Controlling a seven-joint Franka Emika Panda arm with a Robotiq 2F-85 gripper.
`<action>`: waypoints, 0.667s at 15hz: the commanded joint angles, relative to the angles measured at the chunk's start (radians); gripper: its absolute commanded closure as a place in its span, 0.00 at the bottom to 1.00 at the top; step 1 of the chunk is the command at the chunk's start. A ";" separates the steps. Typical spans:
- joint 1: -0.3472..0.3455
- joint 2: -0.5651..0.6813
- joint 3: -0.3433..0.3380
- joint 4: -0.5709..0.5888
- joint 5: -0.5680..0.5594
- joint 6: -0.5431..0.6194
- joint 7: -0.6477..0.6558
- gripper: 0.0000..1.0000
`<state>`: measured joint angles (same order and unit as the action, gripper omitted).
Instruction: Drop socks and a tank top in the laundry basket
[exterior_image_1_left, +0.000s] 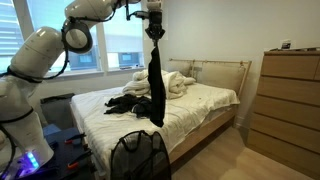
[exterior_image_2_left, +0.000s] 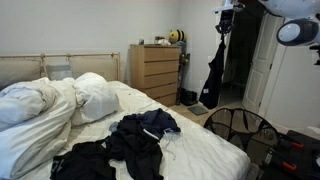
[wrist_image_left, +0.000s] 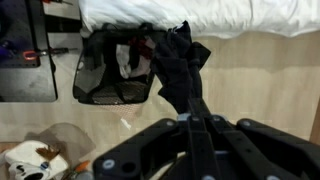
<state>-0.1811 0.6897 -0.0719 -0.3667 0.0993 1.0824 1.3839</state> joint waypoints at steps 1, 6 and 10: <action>0.013 -0.017 -0.073 -0.019 -0.136 0.014 -0.053 1.00; 0.025 -0.042 -0.102 -0.050 -0.229 -0.216 -0.199 1.00; 0.042 -0.059 -0.109 -0.047 -0.281 -0.440 -0.354 1.00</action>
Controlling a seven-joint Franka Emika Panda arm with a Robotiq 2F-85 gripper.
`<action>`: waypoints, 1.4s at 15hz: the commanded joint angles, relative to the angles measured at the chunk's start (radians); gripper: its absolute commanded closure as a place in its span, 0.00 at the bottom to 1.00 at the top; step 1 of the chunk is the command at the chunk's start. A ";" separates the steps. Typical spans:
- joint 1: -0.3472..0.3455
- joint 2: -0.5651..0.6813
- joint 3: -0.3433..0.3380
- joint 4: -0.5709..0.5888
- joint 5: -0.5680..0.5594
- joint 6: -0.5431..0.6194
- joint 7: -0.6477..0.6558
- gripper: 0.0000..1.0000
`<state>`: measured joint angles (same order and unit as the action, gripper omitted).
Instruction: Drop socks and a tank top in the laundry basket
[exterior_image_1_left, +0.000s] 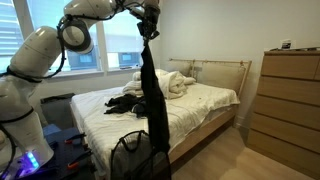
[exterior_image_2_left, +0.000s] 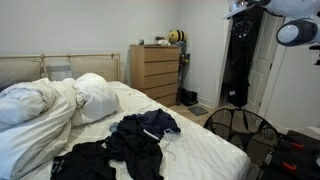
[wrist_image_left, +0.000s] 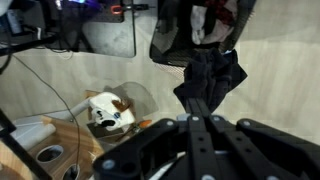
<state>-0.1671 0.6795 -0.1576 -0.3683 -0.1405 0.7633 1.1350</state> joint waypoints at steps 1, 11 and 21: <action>0.034 -0.049 -0.028 -0.040 -0.057 -0.159 -0.136 1.00; 0.057 -0.044 -0.084 -0.021 -0.181 -0.291 -0.357 1.00; 0.063 -0.039 -0.106 -0.014 -0.215 -0.300 -0.403 0.74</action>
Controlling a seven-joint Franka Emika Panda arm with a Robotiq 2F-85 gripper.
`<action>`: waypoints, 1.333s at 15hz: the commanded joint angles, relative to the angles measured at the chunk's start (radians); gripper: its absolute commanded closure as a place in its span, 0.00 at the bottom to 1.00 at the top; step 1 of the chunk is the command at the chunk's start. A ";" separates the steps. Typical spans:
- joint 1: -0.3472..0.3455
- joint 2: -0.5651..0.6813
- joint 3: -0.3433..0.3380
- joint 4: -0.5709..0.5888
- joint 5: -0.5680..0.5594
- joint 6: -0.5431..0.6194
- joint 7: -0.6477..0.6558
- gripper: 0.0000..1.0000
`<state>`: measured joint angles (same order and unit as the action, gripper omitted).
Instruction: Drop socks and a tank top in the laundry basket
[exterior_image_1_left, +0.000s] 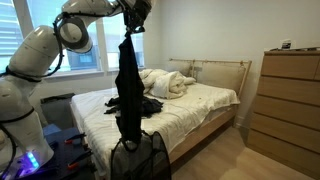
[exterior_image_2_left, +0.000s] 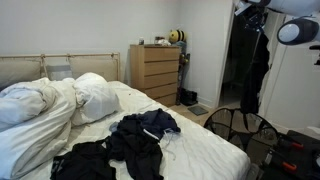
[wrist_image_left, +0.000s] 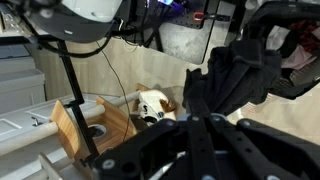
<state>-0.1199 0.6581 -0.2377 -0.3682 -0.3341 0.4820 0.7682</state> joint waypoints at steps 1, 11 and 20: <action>0.017 -0.020 -0.028 -0.016 -0.027 -0.020 -0.047 0.73; 0.031 -0.018 -0.037 -0.003 -0.049 -0.013 -0.122 0.01; -0.138 -0.084 0.158 -0.027 0.609 0.160 0.392 0.00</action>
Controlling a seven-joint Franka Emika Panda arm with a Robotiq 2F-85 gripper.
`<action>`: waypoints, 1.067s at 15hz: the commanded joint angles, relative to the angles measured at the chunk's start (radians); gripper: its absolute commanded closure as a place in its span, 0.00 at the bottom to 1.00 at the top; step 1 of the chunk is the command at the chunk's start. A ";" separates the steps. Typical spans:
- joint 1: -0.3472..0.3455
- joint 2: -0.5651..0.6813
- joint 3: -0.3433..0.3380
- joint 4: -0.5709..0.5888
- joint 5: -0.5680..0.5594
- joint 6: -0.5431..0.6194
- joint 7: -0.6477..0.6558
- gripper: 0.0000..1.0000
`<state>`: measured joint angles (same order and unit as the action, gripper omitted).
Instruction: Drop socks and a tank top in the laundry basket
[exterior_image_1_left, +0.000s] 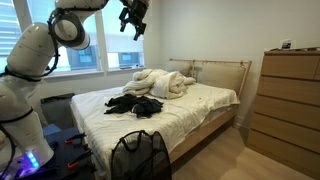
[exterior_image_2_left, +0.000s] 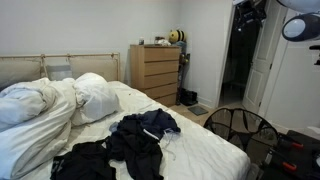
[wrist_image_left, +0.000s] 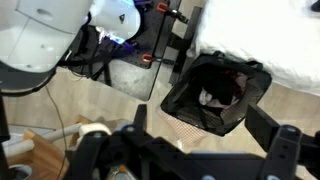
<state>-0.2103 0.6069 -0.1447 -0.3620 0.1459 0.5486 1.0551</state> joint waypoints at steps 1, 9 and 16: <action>-0.062 -0.041 0.085 -0.038 0.161 0.138 0.113 0.00; -0.100 -0.045 0.155 -0.012 0.162 0.489 -0.137 0.00; -0.108 -0.021 0.146 -0.003 0.144 0.544 -0.202 0.00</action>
<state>-0.3151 0.5805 -0.0054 -0.3754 0.2931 1.0979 0.8529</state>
